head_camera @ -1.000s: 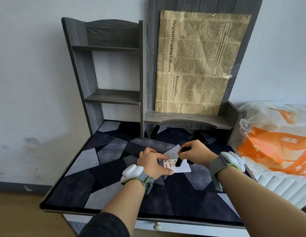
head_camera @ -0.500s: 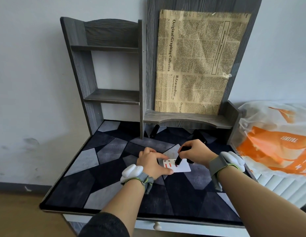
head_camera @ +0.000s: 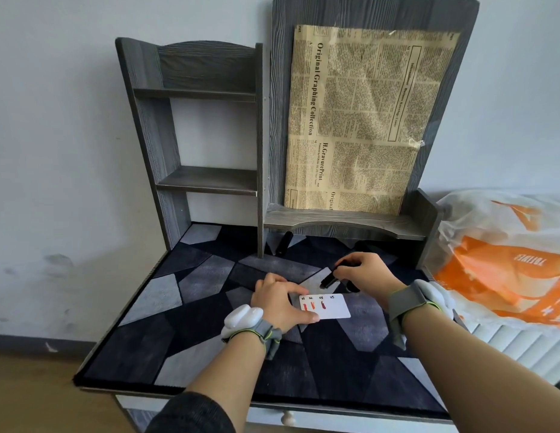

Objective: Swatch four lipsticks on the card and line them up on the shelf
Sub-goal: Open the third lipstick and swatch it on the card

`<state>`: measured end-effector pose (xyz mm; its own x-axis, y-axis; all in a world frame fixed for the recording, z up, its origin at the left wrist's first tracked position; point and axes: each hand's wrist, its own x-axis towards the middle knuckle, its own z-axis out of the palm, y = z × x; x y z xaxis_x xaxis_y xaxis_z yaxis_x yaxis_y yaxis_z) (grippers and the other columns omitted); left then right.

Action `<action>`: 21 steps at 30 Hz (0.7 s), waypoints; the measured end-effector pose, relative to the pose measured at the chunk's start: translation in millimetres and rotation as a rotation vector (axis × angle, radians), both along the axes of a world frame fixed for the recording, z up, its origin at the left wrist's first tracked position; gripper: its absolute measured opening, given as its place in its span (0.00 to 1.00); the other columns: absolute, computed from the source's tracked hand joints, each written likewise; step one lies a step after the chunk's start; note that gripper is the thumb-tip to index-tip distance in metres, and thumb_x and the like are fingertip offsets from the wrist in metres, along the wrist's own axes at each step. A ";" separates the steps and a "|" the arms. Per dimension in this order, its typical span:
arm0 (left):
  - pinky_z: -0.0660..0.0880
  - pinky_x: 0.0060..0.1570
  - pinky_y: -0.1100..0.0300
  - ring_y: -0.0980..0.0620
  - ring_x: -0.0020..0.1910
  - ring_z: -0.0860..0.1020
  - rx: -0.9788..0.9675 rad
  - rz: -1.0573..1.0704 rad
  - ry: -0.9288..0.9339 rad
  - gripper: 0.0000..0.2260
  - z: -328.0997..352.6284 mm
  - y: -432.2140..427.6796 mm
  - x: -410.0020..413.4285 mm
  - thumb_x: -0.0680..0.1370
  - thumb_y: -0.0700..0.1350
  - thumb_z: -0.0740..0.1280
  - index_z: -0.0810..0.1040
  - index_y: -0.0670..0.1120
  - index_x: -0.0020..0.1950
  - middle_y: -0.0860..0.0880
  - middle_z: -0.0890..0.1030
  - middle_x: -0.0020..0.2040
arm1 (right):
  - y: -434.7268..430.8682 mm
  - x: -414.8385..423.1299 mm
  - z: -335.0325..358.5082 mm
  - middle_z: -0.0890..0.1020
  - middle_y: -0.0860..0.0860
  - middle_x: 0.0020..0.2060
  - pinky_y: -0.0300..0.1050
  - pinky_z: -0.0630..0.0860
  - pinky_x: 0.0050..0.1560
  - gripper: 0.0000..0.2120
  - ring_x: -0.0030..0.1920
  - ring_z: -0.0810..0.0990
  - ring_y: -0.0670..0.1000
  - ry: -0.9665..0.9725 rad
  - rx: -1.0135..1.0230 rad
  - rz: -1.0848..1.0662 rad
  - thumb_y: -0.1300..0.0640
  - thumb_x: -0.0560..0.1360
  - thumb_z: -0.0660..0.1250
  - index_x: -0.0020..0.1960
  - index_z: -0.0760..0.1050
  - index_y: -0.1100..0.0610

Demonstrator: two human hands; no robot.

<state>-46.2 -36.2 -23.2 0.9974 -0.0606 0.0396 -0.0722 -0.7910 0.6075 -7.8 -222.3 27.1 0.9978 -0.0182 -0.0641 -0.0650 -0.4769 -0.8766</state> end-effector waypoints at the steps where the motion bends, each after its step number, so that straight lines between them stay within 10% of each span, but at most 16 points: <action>1: 0.68 0.62 0.56 0.50 0.63 0.65 -0.001 -0.001 -0.003 0.25 -0.4 -0.3 0.3 0.61 0.61 0.76 0.78 0.62 0.57 0.54 0.69 0.61 | 0.1 -0.3 0.7 0.80 0.55 0.35 0.40 0.74 0.31 0.06 0.31 0.75 0.50 0.002 0.011 -0.002 0.64 0.71 0.70 0.48 0.80 0.63; 21: 0.74 0.49 0.57 0.57 0.47 0.75 -0.309 0.092 -0.277 0.18 23.3 -4.1 12.0 0.63 0.51 0.77 0.81 0.57 0.51 0.57 0.80 0.46 | 8.9 -0.3 8.4 0.82 0.58 0.35 0.37 0.67 0.24 0.12 0.27 0.69 0.49 0.334 0.457 0.006 0.51 0.78 0.64 0.47 0.76 0.60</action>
